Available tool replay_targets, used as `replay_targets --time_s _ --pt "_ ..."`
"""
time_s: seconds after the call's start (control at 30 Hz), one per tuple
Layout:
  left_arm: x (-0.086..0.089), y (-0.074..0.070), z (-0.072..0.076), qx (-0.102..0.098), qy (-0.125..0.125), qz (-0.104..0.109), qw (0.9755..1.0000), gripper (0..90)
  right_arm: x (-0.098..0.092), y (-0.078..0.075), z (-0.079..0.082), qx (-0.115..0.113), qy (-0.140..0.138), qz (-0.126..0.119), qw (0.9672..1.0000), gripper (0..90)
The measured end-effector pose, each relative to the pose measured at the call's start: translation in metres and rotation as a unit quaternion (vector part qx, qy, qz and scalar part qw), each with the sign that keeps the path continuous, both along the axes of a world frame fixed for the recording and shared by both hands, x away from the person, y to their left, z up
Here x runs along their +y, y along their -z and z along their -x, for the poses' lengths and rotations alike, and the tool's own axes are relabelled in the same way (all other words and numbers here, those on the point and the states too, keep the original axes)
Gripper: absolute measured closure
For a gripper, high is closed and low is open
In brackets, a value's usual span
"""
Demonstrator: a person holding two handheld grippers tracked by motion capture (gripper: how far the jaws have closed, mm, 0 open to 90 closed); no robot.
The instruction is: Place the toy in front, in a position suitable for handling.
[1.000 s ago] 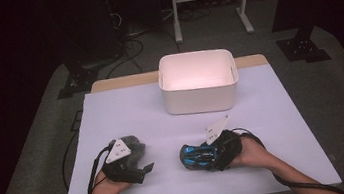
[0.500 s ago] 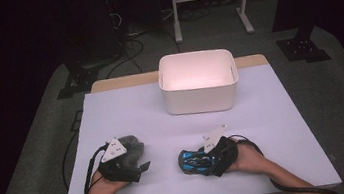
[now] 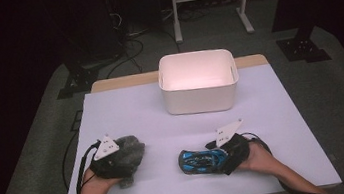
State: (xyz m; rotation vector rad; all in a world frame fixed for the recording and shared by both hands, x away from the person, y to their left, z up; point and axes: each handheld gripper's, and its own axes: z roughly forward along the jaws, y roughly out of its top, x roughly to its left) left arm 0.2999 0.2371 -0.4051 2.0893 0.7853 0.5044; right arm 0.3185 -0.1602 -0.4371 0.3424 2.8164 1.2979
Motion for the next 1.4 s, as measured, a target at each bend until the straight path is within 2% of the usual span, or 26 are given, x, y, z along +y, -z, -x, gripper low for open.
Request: replay_targets --time_s 0.03,0.1,0.2,0.3,0.37,0.47,0.7,0.8,1.1,1.4 --pt "0.002 0.001 -0.002 0.003 -0.004 0.000 1.0000 17.3 -0.005 -0.001 0.001 0.003 0.006 -0.008 0.9999 18.6" --pt "0.005 0.004 -0.006 0.010 -0.008 -0.014 0.9998 19.7 -0.013 -0.003 0.002 0.012 0.018 -0.023 0.9995 18.6" --pt "0.010 0.013 -0.012 0.028 -0.016 -0.030 0.9990 23.0 -0.022 -0.003 0.003 0.015 0.028 -0.029 0.9991 18.6" --pt "0.014 0.022 -0.015 0.043 -0.015 -0.028 0.9985 29.1 -0.026 0.001 0.002 0.019 0.032 -0.032 0.9988 18.5" --pt "0.015 0.026 -0.016 0.046 -0.016 -0.027 0.9984 31.7 -0.026 0.005 0.002 0.021 0.032 -0.030 0.9988 18.6" --pt "0.016 0.029 -0.018 0.050 -0.017 -0.033 0.9981 36.5 -0.023 0.010 0.000 0.021 0.031 -0.012 0.9992 18.1" --pt "0.014 0.038 -0.019 0.052 -0.013 -0.055 0.9970 54.5 -0.020 0.012 0.002 0.014 0.027 -0.002 0.9995 17.9" --pt "0.015 0.040 -0.020 0.051 -0.015 -0.048 0.9974 60.4 -0.017 0.014 0.003 0.002 0.019 0.014 0.9997 17.9" --pt "0.019 0.040 -0.020 0.048 -0.011 -0.037 0.9981 69.4 -0.009 0.022 0.006 -0.019 0.011 0.050 0.9985 16.3" --pt "0.023 0.037 -0.019 0.045 0.002 -0.022 0.9987 73.2 -0.011 0.026 0.006 -0.026 0.007 0.037 0.9990 15.8"
